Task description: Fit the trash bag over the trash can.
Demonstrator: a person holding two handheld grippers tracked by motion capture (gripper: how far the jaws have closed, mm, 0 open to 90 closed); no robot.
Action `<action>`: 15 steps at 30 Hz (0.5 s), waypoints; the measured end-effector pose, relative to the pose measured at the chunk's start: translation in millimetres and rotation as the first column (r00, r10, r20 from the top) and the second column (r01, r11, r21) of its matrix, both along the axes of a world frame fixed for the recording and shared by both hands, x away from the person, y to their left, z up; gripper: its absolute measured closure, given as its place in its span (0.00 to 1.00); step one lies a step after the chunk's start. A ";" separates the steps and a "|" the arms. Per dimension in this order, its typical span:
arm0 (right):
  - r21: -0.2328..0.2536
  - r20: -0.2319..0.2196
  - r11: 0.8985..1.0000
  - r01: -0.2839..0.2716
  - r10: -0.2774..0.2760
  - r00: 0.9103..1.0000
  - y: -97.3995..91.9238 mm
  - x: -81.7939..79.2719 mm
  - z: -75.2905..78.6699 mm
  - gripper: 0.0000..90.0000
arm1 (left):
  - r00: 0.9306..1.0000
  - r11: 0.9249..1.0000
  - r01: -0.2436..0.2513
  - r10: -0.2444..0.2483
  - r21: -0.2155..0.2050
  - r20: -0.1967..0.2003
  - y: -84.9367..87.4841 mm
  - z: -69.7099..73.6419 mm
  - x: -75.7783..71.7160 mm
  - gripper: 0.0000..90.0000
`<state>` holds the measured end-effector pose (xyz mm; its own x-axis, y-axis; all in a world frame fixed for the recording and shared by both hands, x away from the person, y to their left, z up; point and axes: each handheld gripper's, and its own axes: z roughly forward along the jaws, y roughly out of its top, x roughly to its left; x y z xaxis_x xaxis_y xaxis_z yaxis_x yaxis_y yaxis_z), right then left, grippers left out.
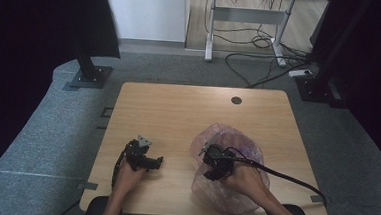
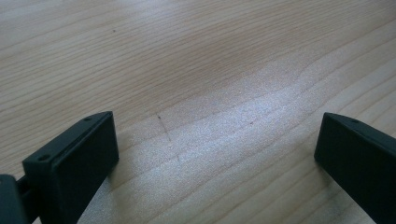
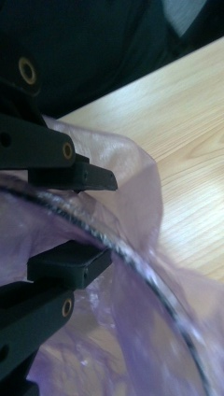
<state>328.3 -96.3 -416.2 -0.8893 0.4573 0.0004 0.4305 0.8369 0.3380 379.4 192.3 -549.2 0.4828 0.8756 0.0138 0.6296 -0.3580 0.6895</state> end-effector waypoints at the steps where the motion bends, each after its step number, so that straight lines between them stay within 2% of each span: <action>1: -0.016 -0.004 1.000 -0.008 0.008 1.000 0.6 0.5 -3.6 0.67 | 1.000 1.000 0.000 0.000 0.000 0.000 0.0 0.0 0.0 0.00; 2: -0.035 -0.024 0.999 -0.007 0.006 1.000 1.4 1.4 -5.4 0.54 | 1.000 1.000 0.000 0.000 0.000 0.000 0.0 0.0 0.0 0.00; 3: -0.025 -0.020 1.000 -0.013 0.012 1.000 1.4 1.2 -4.4 0.41 | 1.000 1.000 0.000 0.000 0.000 0.000 0.0 0.0 0.0 0.00; 6: 0.045 -0.014 0.998 -0.035 0.035 0.999 -2.7 0.0 7.6 0.21 | 1.000 1.000 0.000 0.000 0.000 0.000 0.0 0.0 0.0 0.00; 10: 0.149 -0.014 0.987 -0.065 0.067 0.998 -18.1 -4.0 34.2 0.19 | 1.000 1.000 0.000 0.000 0.000 0.000 0.0 0.0 0.0 0.00; 12: 0.184 0.015 0.981 -0.069 0.067 0.998 -30.0 -6.8 48.2 0.19 | 1.000 1.000 0.000 0.000 0.000 0.000 -0.1 0.0 0.0 0.00; 15: 0.206 0.073 0.976 -0.067 0.053 0.996 -50.7 -12.5 66.2 0.23 | 1.000 1.000 0.000 0.000 0.000 0.000 0.0 0.0 0.0 0.00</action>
